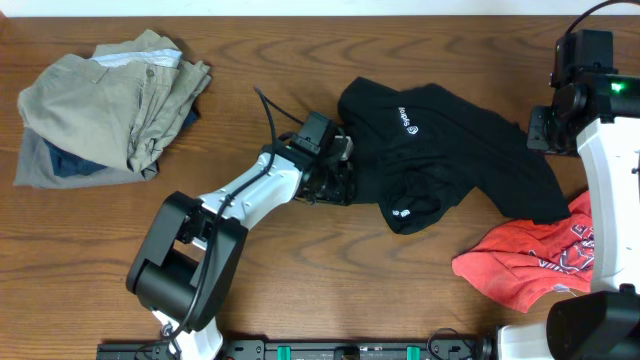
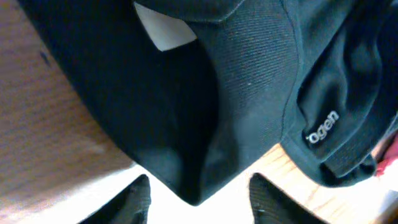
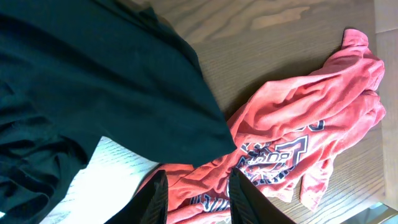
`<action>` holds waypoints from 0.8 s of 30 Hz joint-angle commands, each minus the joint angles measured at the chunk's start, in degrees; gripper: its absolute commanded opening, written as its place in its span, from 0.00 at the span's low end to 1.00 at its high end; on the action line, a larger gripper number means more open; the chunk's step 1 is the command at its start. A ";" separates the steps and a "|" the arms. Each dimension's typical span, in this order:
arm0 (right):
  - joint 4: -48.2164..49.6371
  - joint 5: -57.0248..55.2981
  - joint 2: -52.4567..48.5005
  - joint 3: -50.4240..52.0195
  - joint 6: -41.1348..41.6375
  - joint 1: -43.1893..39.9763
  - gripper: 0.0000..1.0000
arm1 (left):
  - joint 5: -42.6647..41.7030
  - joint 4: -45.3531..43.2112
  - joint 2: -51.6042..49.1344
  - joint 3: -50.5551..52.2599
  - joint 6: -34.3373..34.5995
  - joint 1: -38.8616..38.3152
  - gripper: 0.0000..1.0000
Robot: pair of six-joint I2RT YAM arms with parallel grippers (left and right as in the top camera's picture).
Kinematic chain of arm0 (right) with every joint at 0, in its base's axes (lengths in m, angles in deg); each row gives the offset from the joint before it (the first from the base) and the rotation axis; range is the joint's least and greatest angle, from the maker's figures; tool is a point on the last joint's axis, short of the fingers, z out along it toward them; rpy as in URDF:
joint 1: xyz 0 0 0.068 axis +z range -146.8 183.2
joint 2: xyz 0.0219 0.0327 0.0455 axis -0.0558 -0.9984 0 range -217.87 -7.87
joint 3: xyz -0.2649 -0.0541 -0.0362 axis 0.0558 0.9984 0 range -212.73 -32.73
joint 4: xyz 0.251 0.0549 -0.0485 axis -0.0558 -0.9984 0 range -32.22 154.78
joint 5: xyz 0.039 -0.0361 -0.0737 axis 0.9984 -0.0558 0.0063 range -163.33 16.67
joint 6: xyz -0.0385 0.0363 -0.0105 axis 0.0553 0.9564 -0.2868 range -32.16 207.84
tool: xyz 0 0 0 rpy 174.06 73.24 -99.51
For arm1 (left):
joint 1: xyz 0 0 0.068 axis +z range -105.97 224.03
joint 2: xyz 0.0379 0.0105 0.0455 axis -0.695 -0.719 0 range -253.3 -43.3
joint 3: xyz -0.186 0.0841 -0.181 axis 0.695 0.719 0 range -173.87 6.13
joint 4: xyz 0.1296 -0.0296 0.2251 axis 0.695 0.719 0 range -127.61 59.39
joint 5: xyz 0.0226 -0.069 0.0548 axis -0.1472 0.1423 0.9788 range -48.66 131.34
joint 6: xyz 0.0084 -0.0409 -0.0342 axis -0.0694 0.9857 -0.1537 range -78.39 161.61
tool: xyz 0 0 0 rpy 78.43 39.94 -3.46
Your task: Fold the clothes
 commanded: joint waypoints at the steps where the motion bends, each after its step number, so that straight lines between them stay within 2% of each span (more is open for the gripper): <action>1: -0.11 -0.20 0.39 -0.81 0.90 -0.22 0.31 | 0.50 -0.59 -0.02 -0.31 -0.17 -0.94 0.54; 4: -0.11 -0.20 0.39 -0.81 0.90 -0.22 0.31 | 0.79 -1.95 -0.26 -0.31 -0.17 -1.53 0.45; 9: -0.17 -0.20 0.39 -0.81 0.90 -0.22 0.31 | 0.79 -3.10 -1.03 -0.31 -0.17 -2.60 0.07; 13: -0.33 -0.20 0.39 -0.81 0.90 -0.22 0.31 | 2.84 -2.08 -1.38 -0.33 -2.40 -2.58 0.06; 16: -0.44 -0.20 0.39 -0.81 0.90 -0.22 0.31 | 15.58 1.86 0.44 -1.25 -2.78 0.26 0.06; 20: -0.50 -0.20 0.39 -0.81 0.92 -0.22 0.31 | 25.53 6.36 5.40 -4.72 -5.40 8.26 0.06; 24: -0.50 -0.17 0.39 -0.81 0.92 -0.22 0.31 | 25.40 7.02 10.78 -8.55 -5.27 18.88 0.08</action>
